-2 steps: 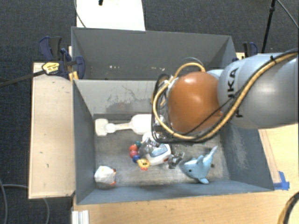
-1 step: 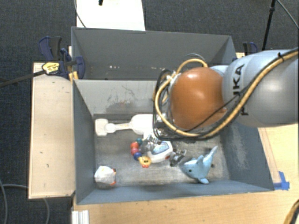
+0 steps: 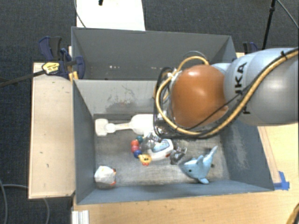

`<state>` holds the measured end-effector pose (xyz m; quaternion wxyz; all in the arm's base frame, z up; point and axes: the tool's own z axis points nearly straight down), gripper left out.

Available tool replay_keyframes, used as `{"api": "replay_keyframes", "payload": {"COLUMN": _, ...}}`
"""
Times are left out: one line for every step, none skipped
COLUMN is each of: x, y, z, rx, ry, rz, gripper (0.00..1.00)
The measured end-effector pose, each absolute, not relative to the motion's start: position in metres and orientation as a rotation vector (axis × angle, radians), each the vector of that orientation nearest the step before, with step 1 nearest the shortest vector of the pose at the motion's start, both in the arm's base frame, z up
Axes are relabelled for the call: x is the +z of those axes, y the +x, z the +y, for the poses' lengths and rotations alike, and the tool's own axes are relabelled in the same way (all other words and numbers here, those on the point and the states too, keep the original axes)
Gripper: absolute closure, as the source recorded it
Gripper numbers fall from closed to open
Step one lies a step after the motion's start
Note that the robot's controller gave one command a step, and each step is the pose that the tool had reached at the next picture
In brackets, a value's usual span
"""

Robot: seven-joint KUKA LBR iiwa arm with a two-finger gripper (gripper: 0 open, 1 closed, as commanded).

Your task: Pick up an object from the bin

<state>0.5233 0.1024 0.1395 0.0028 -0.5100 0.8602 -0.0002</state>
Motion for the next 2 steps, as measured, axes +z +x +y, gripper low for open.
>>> {"api": "replay_keyframes", "payload": {"x": 0.147, "y": 0.522, "z": 0.102, "rx": 0.003, "ry": -1.601, "rz": 2.703, "gripper": 1.0}}
{"api": "replay_keyframes", "payload": {"x": 0.157, "y": 0.522, "z": 0.102, "rx": 0.002, "ry": -1.598, "rz": 2.704, "gripper": 1.0}}
